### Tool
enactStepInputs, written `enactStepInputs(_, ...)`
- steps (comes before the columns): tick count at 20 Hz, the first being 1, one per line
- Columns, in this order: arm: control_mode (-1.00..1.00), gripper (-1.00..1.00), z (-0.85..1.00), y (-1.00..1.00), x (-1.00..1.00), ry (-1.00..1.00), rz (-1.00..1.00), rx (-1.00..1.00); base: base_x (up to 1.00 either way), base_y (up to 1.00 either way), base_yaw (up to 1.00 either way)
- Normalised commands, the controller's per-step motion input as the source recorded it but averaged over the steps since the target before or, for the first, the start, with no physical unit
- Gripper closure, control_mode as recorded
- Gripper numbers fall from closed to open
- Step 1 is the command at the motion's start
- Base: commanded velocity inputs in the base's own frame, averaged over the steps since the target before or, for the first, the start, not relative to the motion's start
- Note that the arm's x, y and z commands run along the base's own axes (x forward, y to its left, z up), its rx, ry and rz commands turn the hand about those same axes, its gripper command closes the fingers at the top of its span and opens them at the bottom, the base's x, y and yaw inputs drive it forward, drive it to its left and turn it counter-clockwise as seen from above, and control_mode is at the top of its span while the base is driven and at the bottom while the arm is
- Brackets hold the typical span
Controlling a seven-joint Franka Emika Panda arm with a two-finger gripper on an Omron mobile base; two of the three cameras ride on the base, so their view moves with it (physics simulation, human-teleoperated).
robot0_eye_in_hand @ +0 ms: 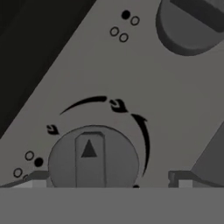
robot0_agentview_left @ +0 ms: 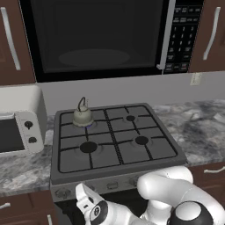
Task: Lower the heat of the kettle.
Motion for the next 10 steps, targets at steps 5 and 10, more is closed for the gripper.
enactStepInputs(5,-1.00,-1.00,-0.26,0.00,0.00,-0.01,0.04,0.00,0.00,0.00,0.00)
enactStepInputs(10,-1.00,-1.00,-0.36,0.00,0.00,-0.05,0.05,0.00,0.00,0.00,0.00)
